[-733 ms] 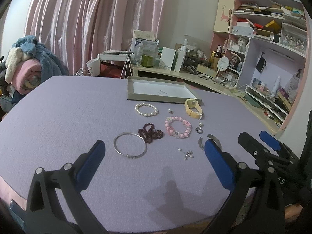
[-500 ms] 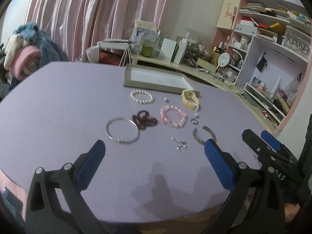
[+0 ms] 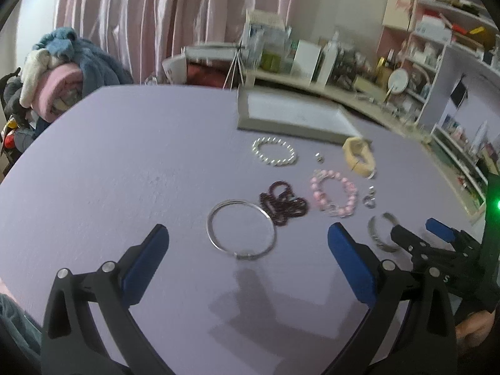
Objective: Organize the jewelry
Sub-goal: 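Grasp the thin silver bangle with the left tool while the right tool grasps the silver cuff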
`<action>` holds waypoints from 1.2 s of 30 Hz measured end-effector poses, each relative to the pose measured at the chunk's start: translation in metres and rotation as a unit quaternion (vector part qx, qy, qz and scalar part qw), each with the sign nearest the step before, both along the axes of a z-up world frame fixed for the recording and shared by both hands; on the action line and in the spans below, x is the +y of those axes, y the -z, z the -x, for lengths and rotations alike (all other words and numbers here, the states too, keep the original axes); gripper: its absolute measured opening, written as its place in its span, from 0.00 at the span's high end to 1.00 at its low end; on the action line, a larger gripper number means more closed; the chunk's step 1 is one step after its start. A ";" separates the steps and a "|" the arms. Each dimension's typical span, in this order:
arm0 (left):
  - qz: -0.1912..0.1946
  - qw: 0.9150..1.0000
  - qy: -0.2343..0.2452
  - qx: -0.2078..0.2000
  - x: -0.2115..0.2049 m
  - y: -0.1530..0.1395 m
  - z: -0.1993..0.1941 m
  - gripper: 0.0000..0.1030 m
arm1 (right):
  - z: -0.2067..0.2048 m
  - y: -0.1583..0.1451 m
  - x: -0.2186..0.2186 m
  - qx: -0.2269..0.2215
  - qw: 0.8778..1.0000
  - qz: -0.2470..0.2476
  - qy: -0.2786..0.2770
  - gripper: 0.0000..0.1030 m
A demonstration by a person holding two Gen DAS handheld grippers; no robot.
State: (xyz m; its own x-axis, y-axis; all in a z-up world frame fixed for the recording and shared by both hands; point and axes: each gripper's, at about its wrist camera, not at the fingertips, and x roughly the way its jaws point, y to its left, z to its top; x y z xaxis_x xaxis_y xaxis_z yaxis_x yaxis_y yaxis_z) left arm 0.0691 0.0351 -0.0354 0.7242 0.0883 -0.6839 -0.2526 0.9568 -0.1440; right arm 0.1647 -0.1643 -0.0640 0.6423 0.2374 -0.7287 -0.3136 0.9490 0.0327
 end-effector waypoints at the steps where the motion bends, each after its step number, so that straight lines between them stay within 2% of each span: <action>1: -0.001 1.000 0.001 0.007 0.002 0.002 -0.004 0.02 | -0.002 0.002 0.001 0.004 1.000 0.008 0.002 0.01; 7: 0.005 0.999 0.016 0.044 0.006 0.016 -0.022 0.02 | -0.010 0.017 0.001 0.043 0.998 0.032 0.014 0.01; 9: 0.006 0.998 0.018 0.053 0.006 0.025 -0.025 0.02 | -0.011 0.024 0.001 0.053 0.998 0.031 0.011 0.05; 13: 0.007 0.998 0.010 0.065 0.008 0.036 -0.024 0.02 | -0.012 0.022 0.004 0.045 0.999 0.029 0.003 0.08; 18: 0.019 0.998 -0.002 0.059 0.013 0.036 -0.023 0.02 | -0.020 0.019 0.010 0.046 0.998 0.030 -0.002 0.10; 19: 0.018 0.998 -0.001 0.061 0.013 0.037 -0.024 0.02 | -0.021 0.018 0.011 0.043 0.999 0.029 -0.005 0.18; 20: 0.017 0.998 0.000 0.063 0.013 0.037 -0.026 0.02 | -0.021 0.016 0.012 0.038 0.999 0.027 -0.011 0.33; 24: 0.007 0.997 0.003 0.072 0.011 0.038 -0.035 0.02 | -0.024 0.013 0.010 0.047 0.999 0.020 -0.014 0.33; 31: -0.004 0.995 0.003 0.098 0.013 0.049 -0.052 0.02 | -0.027 0.010 -0.006 0.051 0.999 0.001 0.015 0.33; 36: -0.036 0.994 0.009 0.105 0.008 0.052 -0.058 0.03 | -0.032 0.007 -0.010 0.052 0.998 -0.009 0.029 0.33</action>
